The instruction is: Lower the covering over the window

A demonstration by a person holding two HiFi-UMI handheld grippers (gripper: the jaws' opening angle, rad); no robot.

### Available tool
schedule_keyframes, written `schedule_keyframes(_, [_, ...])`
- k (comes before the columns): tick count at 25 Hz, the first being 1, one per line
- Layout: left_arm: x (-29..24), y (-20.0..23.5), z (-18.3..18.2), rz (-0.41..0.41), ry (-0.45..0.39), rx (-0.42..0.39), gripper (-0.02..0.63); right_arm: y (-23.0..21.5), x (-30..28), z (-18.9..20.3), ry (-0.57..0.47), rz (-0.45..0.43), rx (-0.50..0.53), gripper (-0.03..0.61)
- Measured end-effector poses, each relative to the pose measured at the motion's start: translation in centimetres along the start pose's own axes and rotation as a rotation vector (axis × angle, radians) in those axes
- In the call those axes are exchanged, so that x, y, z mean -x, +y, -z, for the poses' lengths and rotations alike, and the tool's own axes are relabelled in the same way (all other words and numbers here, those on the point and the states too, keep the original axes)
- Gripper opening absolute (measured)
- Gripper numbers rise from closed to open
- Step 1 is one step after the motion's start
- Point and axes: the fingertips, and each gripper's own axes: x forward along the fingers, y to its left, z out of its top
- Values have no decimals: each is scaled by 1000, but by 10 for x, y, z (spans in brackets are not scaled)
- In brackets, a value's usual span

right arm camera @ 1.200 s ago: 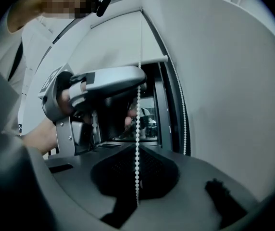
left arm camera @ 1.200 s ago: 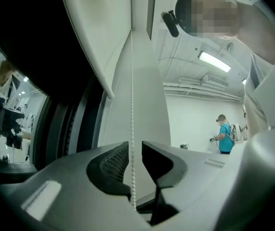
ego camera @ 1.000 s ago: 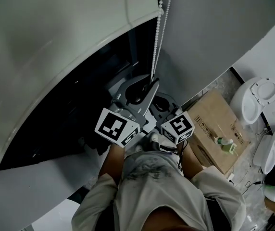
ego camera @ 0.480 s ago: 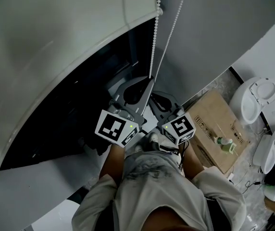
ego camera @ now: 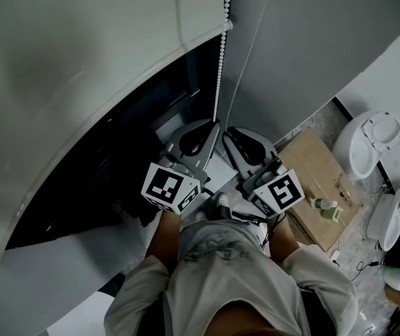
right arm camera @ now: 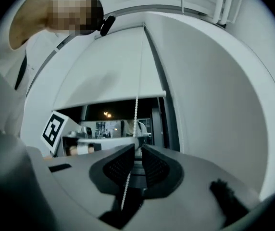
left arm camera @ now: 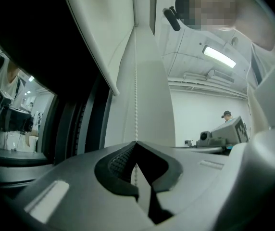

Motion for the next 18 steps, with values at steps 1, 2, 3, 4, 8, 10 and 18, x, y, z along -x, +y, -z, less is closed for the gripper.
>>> schedule_keyframes(1, [0,1,4,-2,7,3,8,-1,0,-7,-15,0,5,43])
schedule_keyframes(2, [1,1,8,-5,15,7,8,-1,-1,-13,-29,1,12,44])
schedule_keyframes(3, [1,1,13,-8,24,13,8,-2,-2,-19,-40,2,21,44])
schedule_keyframes(4, [2,1,18,-10,34,18,8,-3,-4,-24,-50,3,31,44])
schedule_keyframes(8, [4,-4,39,-6,77,39,8,-6,-12,-37,-62,1,63,69])
schedule_keyframes(10, [8,-5,47,-6,90,51,8,-4,-17,-40,-61,-9,74,78])
schedule_keyframes(18, [14,-9,70,-9,137,70,8,4,-34,-47,-69,-46,94,92])
